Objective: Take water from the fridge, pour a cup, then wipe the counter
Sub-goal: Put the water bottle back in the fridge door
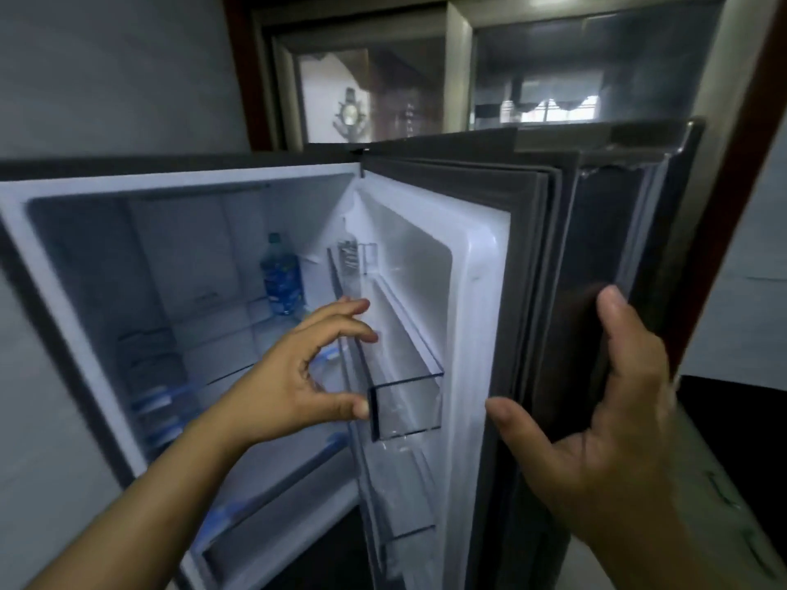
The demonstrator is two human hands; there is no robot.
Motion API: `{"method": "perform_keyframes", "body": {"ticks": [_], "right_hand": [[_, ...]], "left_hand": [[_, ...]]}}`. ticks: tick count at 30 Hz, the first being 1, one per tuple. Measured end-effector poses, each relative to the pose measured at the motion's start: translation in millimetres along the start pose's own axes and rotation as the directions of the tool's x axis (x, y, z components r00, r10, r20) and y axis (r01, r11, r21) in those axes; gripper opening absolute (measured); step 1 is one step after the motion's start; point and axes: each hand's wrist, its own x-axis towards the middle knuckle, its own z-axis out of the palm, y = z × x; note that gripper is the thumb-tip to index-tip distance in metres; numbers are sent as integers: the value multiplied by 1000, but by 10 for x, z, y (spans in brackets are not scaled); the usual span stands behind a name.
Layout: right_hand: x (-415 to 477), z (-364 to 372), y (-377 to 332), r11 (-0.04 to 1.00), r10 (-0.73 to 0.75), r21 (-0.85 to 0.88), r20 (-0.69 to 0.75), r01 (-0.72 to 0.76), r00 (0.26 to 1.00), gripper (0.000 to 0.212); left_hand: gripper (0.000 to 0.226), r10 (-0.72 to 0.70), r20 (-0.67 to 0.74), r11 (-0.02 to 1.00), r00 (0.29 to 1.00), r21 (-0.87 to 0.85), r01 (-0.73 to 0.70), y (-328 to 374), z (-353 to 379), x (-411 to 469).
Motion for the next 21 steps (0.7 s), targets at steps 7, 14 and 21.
{"method": "perform_keyframes", "body": {"ticks": [7, 14, 21], "right_hand": [[-176, 822, -937, 976, -192, 101, -1, 191, 981, 102], [-212, 1892, -1647, 949, -206, 266, 111, 171, 972, 111], [-142, 3082, -1977, 954, -283, 143, 141, 263, 949, 108]], "left_hand": [[79, -105, -372, 963, 922, 195, 188, -361, -837, -865], [92, -176, -852, 852, 493, 120, 510, -1345, -1661, -1271], [88, -344, -636, 926, 690, -110, 361, -2197, -1846, -1518]]}}
